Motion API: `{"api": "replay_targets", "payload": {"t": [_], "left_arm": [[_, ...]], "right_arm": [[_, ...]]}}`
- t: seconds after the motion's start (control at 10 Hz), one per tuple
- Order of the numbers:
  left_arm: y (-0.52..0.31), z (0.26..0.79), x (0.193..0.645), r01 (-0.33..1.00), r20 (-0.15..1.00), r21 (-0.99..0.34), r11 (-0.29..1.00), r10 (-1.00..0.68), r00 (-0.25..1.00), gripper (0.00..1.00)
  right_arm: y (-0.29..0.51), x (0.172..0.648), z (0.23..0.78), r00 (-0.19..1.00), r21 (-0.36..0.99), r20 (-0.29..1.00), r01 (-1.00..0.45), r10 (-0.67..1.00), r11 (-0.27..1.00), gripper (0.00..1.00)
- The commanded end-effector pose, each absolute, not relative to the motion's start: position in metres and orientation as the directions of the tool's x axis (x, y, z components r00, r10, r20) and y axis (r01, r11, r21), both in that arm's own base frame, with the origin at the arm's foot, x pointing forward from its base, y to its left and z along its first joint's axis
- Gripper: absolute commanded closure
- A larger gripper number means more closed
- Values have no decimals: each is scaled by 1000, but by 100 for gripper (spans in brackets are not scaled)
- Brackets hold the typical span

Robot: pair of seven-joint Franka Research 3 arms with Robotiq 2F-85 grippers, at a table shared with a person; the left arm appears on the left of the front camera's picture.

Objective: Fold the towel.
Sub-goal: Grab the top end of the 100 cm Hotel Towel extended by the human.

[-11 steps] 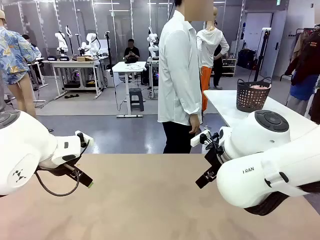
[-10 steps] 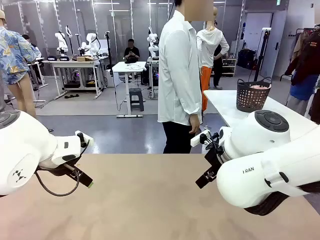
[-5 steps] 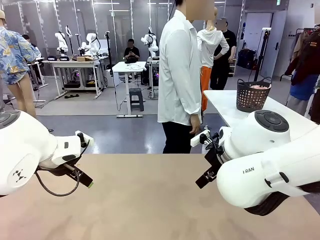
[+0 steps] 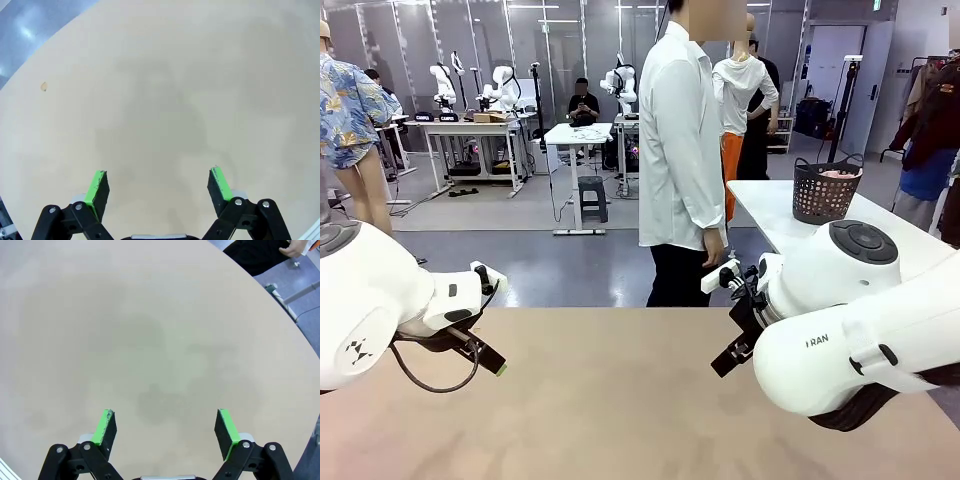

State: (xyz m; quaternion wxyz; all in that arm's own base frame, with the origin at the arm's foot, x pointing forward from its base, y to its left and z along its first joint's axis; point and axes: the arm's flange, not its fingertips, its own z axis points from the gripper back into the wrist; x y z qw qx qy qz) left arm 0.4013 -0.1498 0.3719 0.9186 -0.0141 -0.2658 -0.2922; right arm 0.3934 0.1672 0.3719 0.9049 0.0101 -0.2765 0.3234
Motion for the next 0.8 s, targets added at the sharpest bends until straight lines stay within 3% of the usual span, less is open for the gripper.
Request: {"api": "replay_targets", "payload": {"t": [0.0,0.3,0.5,0.7], "left_arm": [[-153,399,404,569,499,99,816,-536,681,0],[-131,473,423,585,401,-74,808,-513,759,0],[-106,525,420,562,362,-346,751,-446,819,0],[-56,564,400,507,350,-631,587,-368,861,0]], "right_arm": [[165,397,393,644,-118,505,-608,574,785,0],[145,425,464,689,101,475,-660,547,744,0],[122,428,507,745,299,471,-639,473,709,0],[60,424,532,836,577,430,-544,339,609,0]]}}
